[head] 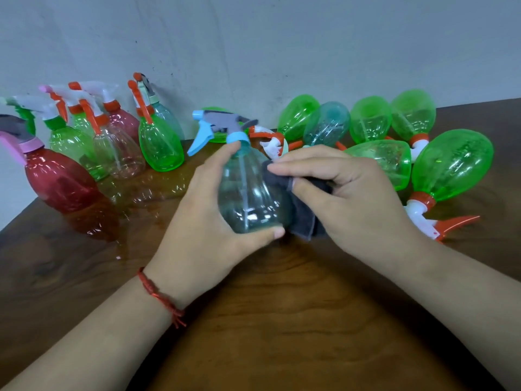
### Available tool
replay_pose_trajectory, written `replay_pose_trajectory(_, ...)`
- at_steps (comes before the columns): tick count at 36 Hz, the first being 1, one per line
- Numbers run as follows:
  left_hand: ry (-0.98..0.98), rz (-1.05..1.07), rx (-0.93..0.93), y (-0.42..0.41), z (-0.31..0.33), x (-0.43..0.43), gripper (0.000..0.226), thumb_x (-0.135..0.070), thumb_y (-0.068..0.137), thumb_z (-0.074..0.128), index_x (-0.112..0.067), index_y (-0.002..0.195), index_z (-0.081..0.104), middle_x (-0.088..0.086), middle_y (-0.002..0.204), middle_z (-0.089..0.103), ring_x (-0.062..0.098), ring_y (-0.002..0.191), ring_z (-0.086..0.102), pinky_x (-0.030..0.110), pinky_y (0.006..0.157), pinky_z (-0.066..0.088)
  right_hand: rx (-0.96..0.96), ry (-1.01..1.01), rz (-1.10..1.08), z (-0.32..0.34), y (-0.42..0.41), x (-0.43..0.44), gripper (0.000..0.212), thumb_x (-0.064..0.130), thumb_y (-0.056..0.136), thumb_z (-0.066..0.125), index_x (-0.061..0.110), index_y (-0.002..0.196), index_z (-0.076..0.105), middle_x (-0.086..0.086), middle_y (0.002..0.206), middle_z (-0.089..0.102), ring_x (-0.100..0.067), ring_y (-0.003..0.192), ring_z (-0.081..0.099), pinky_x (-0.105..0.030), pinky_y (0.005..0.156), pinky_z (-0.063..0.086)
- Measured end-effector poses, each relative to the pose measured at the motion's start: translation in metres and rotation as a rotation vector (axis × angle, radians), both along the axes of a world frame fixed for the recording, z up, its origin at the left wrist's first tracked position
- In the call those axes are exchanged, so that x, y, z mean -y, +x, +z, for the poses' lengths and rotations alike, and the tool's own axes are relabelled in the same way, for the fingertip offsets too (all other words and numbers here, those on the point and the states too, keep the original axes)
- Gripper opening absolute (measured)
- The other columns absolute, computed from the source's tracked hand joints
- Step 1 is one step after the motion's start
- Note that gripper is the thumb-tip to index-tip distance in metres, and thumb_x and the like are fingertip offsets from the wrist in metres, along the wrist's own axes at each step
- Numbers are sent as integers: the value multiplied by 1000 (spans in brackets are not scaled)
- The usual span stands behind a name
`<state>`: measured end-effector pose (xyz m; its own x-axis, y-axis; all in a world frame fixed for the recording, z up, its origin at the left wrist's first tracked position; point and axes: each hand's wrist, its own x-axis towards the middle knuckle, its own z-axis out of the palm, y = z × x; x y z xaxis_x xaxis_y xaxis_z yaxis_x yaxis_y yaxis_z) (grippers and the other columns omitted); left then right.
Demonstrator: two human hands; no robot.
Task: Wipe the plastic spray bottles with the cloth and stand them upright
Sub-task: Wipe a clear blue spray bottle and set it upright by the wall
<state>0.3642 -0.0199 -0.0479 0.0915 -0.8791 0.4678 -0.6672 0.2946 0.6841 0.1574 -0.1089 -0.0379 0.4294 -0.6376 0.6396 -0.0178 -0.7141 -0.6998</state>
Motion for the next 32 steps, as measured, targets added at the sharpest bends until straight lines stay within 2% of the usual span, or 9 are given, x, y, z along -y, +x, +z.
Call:
replay_pose_trajectory(3,0,-123,22,-10,2,-4,119,-40,65,102,-30,163,35,-6,160,46,23,147,51,48,120,46,81,140,9,4,-2,3,33,-5,99,66,18,116,82,10,117,78,-4,117,70,-23,106,52)
replay_pose_trajectory(5,11,-186,-11,-16,2,-7,119,-34,66,104,-27,163,35,-5,160,46,25,147,52,47,118,48,118,236,29,7,-3,3,31,-1,103,63,20,117,81,11,118,79,-3,117,70,-27,107,54)
replay_pose_trajectory(8,29,-257,-164,-22,5,-11,115,-19,66,101,-23,161,36,-13,153,54,16,142,57,32,113,52,180,345,78,9,-3,4,29,2,104,63,20,117,80,9,119,79,-10,120,71,-40,110,54)
replay_pose_trajectory(10,42,-275,-193,-21,7,-12,114,-14,66,98,-22,160,35,-17,151,56,12,141,58,28,112,51,216,369,96,10,-3,5,27,0,103,64,17,116,81,5,120,79,-14,121,71,-45,112,52)
replay_pose_trajectory(16,66,-248,-118,-18,5,-9,118,-17,68,101,-24,162,30,-17,154,52,14,143,56,37,117,49,143,231,39,6,-6,6,30,-8,99,65,13,114,81,3,120,78,-11,121,70,-39,112,53)
replay_pose_trajectory(22,-6,-89,-263,-13,2,-4,115,-25,66,103,-27,159,35,-10,147,61,13,132,66,44,112,54,30,17,29,3,-4,-2,33,-12,93,69,14,108,84,6,117,78,-12,117,71,-28,106,53)
replay_pose_trajectory(27,-55,77,-275,-2,4,1,113,-31,63,105,-33,154,38,-6,141,64,9,125,69,41,110,55,-54,-11,43,0,-2,-10,34,-9,92,71,19,104,86,13,118,78,-5,116,71,-25,105,53)
replay_pose_trajectory(32,-39,74,-270,1,2,2,113,-33,66,104,-39,156,36,-4,146,61,16,129,67,44,110,55,-60,-20,14,-2,-1,-11,34,-7,94,69,19,109,85,12,121,77,-1,120,68,-25,108,52)
